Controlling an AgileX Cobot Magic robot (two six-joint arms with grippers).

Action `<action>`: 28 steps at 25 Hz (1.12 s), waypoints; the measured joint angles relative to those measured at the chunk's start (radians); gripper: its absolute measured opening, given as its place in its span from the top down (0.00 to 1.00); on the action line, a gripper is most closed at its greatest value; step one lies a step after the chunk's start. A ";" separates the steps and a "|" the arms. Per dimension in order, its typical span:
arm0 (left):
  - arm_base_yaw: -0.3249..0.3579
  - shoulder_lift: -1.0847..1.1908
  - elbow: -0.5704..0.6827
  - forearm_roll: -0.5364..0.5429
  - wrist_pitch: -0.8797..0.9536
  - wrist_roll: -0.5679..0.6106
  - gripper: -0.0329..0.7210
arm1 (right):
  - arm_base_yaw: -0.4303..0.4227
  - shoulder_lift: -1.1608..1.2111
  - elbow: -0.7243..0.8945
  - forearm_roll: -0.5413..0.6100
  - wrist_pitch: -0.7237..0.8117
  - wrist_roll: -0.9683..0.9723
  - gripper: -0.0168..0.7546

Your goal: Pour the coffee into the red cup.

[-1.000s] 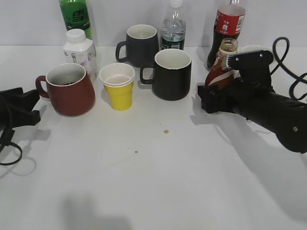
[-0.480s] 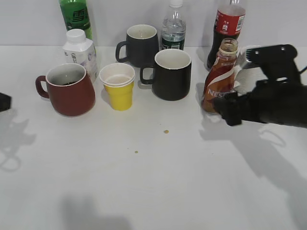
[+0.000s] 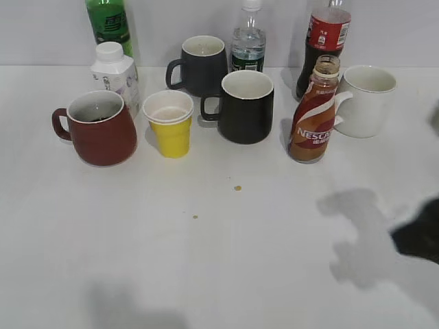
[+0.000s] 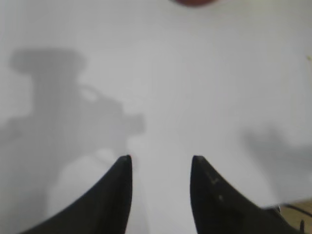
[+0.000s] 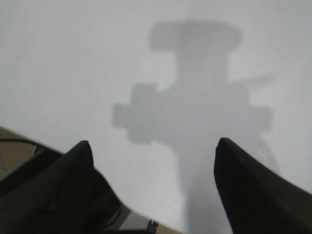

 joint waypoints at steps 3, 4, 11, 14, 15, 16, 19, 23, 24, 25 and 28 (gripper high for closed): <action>0.000 -0.144 0.009 -0.004 0.024 0.011 0.55 | 0.000 -0.151 0.004 0.004 0.129 0.000 0.23; 0.000 -0.191 0.017 -0.004 0.025 0.012 0.56 | 0.000 -0.205 0.013 0.008 0.162 0.000 0.23; 0.000 -0.534 0.156 -0.003 0.020 0.083 0.57 | 0.000 -0.574 0.046 -0.035 0.392 0.000 0.23; 0.000 -0.616 0.225 -0.003 -0.011 0.092 0.57 | 0.000 -0.726 0.047 -0.087 0.458 0.000 0.23; 0.000 -0.628 0.234 -0.003 -0.033 0.092 0.57 | 0.000 -0.768 0.049 -0.100 0.467 0.000 0.23; 0.000 -0.636 0.241 -0.003 -0.052 0.113 0.57 | 0.000 -0.822 0.051 -0.114 0.471 0.000 0.23; 0.000 -0.639 0.265 -0.003 -0.100 0.151 0.57 | 0.000 -0.924 0.056 -0.126 0.471 0.000 0.23; 0.000 -0.635 0.267 -0.002 -0.112 0.164 0.57 | 0.000 -0.995 0.064 -0.133 0.447 0.000 0.23; 0.000 -0.635 0.267 -0.004 -0.112 0.166 0.57 | 0.000 -0.997 0.069 -0.133 0.427 0.000 0.23; 0.000 -0.635 0.267 -0.007 -0.112 0.166 0.57 | 0.000 -0.997 0.076 -0.133 0.410 0.000 0.23; 0.000 -0.635 0.267 -0.013 -0.112 0.166 0.57 | 0.000 -0.998 0.096 -0.133 0.373 0.000 0.24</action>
